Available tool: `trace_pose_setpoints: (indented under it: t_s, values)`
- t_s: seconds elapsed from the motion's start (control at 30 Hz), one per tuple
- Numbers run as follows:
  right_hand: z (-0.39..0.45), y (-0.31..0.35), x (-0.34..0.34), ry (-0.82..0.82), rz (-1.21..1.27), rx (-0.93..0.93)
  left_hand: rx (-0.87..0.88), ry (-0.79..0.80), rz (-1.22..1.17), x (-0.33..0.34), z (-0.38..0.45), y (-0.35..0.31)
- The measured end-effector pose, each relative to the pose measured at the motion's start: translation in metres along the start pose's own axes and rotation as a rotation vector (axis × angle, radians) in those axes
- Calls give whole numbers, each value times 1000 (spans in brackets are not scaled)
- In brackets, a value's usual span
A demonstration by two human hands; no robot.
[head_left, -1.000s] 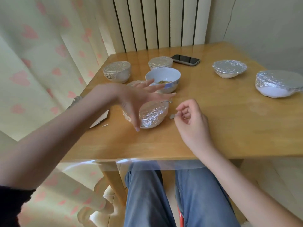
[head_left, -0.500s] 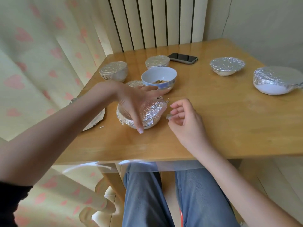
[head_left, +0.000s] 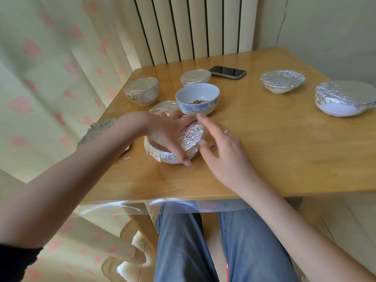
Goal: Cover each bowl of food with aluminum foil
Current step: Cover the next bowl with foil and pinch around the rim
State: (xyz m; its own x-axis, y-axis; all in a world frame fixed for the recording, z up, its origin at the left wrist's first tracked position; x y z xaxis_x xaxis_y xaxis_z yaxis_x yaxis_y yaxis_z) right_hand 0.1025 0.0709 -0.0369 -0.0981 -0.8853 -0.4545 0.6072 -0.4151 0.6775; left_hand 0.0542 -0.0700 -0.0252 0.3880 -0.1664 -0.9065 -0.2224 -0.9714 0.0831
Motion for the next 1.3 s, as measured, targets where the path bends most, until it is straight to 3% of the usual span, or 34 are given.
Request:
trace_pose_setpoints:
  t_s: [0.13,0.33,0.43,0.6,0.77,0.9,1.3]
  values:
    - [-3,-5,17,110,9,104,24,9,-90,0,-5,-2]
    - [-5,-21,24,203,249,268,90,-35,-40,0,-8,-1]
    - [-5,-33,14,191,172,232,65,-95,-48,-2,-6,-2]
    - [1,-30,6,168,-43,154,-6,-65,-77,1,-8,0]
    - [5,-24,3,108,-142,85,140,-112,-116,-6,-18,-2]
    - [8,-23,1,58,-128,69,212,-50,-102,0,-13,-6]
    - [34,-36,5,177,60,108,221,-84,-100,2,-3,-10]
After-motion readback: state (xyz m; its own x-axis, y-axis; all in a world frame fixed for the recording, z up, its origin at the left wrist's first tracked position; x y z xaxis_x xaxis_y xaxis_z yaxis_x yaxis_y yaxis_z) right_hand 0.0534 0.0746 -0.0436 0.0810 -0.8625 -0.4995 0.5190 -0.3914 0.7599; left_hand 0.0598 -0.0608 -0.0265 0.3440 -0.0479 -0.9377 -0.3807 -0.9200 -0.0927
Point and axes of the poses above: each hand's wrist, its own z-axis towards the middle knuckle, its own x-axis out of the palm, y = z × x, the point moved 7 cm from there along z, towards the middle knuckle, and after that the axes turned 6 degrees about -y, right-handed, at the moved point
